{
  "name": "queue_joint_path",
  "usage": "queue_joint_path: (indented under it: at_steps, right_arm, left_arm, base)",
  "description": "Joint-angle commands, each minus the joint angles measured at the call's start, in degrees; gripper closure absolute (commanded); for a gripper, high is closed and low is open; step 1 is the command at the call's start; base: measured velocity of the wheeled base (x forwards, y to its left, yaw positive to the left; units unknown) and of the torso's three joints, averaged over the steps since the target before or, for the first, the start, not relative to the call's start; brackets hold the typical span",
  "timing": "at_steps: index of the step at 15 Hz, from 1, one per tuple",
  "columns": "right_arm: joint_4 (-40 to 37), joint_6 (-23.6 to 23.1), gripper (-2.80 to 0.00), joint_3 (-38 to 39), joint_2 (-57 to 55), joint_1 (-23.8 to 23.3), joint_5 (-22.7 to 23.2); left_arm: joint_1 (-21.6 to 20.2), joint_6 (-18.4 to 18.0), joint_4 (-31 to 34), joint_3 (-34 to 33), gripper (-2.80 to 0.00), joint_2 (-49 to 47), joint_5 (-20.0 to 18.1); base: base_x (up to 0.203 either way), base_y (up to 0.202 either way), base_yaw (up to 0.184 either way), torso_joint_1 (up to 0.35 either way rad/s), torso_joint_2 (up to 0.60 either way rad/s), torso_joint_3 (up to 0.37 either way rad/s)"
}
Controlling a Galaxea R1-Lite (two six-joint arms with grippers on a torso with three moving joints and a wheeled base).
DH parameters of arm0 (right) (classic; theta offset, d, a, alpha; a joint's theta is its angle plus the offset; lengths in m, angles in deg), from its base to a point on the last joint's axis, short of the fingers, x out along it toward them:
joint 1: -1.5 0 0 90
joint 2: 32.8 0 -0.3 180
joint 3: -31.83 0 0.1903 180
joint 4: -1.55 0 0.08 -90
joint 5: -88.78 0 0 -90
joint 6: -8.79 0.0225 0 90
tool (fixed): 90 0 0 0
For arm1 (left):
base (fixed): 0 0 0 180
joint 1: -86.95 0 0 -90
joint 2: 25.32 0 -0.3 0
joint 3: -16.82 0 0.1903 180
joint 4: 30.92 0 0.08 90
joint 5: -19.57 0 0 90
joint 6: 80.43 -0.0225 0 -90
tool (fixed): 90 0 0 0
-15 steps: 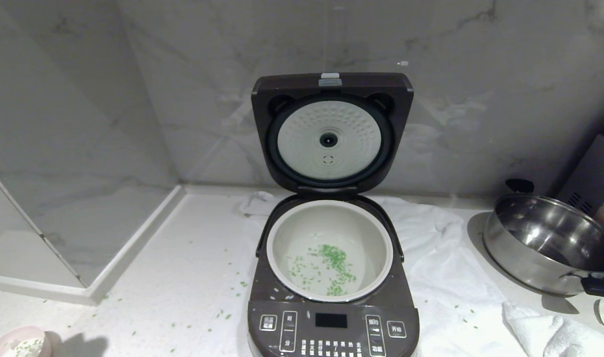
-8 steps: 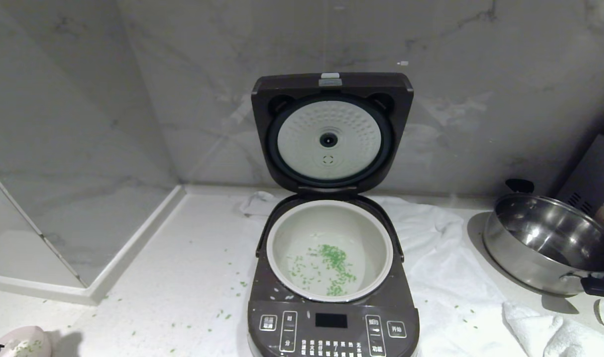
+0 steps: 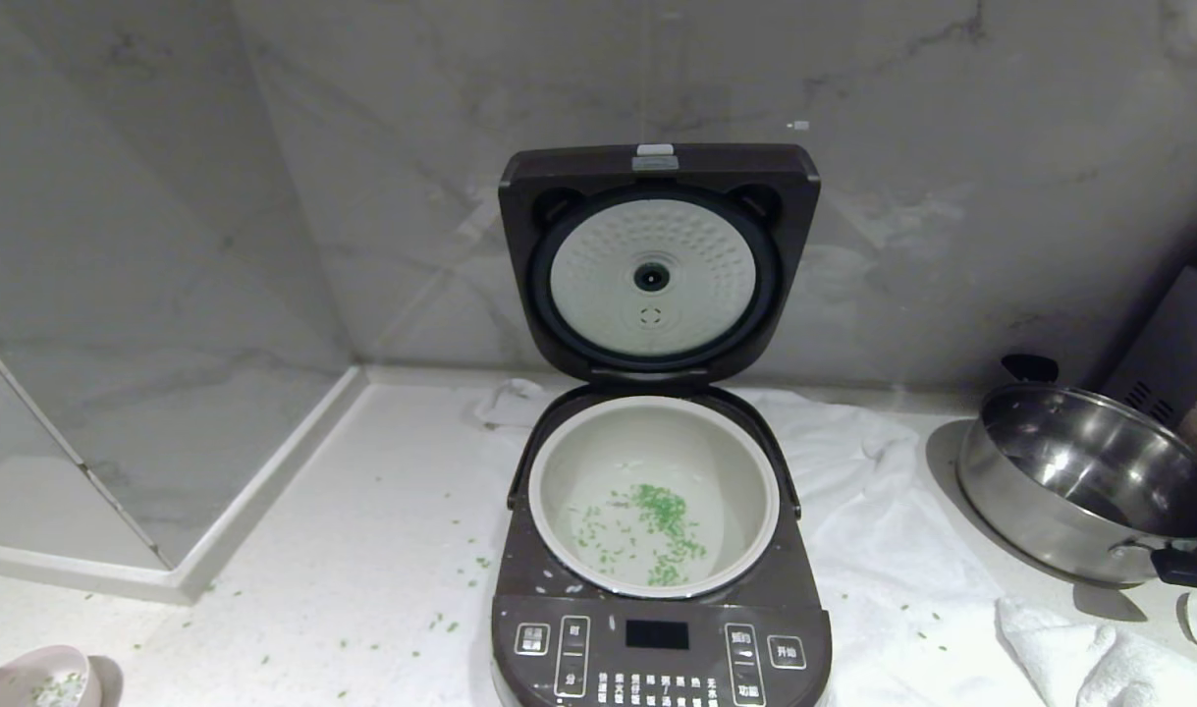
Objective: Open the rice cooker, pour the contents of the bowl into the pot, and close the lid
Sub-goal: Pour the water from the bowl into the rice cooker
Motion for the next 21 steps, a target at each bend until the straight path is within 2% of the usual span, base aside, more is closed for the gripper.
queue_joint_path:
  at_steps: [1, 3, 8, 13, 14, 21]
  right_arm:
    - [0.02, 0.0, 0.0, 0.09, 0.01, 0.0, 0.01]
    - [0.02, 0.0, 0.0, 0.09, 0.01, 0.0, 0.01]
    - [0.02, 0.0, 0.0, 0.09, 0.01, 0.0, 0.01]
    - [0.02, 0.0, 0.0, 0.09, 0.01, 0.0, 0.01]
    - [0.02, 0.0, 0.0, 0.09, 0.01, 0.0, 0.01]
    - [0.02, 0.0, 0.0, 0.09, 0.01, 0.0, 0.01]
  left_arm:
    - [-0.68, -0.18, -0.17, 0.06, -2.8, -4.32, -0.92]
    - [-0.56, -0.11, -0.73, 0.65, -2.8, -6.89, -1.37]
    - [-0.07, -0.06, -10.2, 1.04, -2.8, -15.45, -1.72]
    - [-0.28, 0.41, -10.94, 2.5, -2.8, -16.76, -1.97]
    - [-0.13, 0.39, -10.92, 2.01, 0.0, -16.76, -2.04]
    - [-0.13, 0.56, -11.01, 1.39, 0.0, -18.08, -2.56]
  base:
    - [0.0, 0.0, 0.0, 0.0, 0.0, 0.0]
    - [0.0, 0.0, 0.0, 0.0, 0.0, 0.0]
    - [0.0, 0.0, 0.0, 0.0, 0.0, 0.0]
    - [0.0, 0.0, 0.0, 0.0, 0.0, 0.0]
    - [0.0, 0.0, 0.0, 0.0, 0.0, 0.0]
    - [0.0, 0.0, 0.0, 0.0, 0.0, 0.0]
